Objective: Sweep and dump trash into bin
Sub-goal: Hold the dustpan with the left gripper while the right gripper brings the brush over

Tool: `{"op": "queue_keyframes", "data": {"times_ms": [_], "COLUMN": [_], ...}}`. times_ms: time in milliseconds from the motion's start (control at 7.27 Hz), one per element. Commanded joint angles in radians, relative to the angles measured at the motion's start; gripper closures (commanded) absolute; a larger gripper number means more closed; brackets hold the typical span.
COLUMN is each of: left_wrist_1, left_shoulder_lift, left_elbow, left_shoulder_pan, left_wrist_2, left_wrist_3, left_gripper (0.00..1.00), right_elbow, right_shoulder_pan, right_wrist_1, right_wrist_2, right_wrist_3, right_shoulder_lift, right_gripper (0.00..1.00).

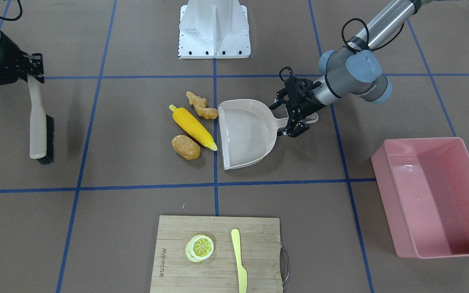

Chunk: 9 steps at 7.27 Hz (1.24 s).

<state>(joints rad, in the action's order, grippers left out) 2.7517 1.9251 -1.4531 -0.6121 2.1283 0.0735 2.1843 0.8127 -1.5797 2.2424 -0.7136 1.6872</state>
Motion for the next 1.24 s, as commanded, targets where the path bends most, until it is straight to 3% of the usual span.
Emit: {"op": "queue_keyframes", "data": {"times_ms": [0,413,825,1100], "left_wrist_1": [-0.026,-0.037,-0.041,-0.053], "left_shoulder_lift": [0.0,-0.001,0.0,0.0], "left_elbow": [-0.007,-0.007,-0.007,-0.013], "left_shoulder_pan": [0.0,0.0,0.0,0.0], "left_wrist_2": [-0.004,-0.004,-0.004,-0.01], "left_wrist_3": [0.0,0.0,0.0,0.0], "left_gripper": [0.03,0.03,0.03,0.03], "right_elbow": [0.011,0.003,-0.012,-0.081], "right_shoulder_pan": [-0.207,-0.326,-0.368,-0.388], "right_wrist_1": [-0.04,-0.222,-0.229,-0.232], "right_wrist_2": [-0.073,-0.144,-0.148,-0.145], "right_wrist_3": [-0.253,-0.323,-0.36,-0.371], "right_shoulder_lift": [-0.166,-0.369,-0.392,-0.464], "right_gripper": [1.0,1.0,1.0,1.0]}}
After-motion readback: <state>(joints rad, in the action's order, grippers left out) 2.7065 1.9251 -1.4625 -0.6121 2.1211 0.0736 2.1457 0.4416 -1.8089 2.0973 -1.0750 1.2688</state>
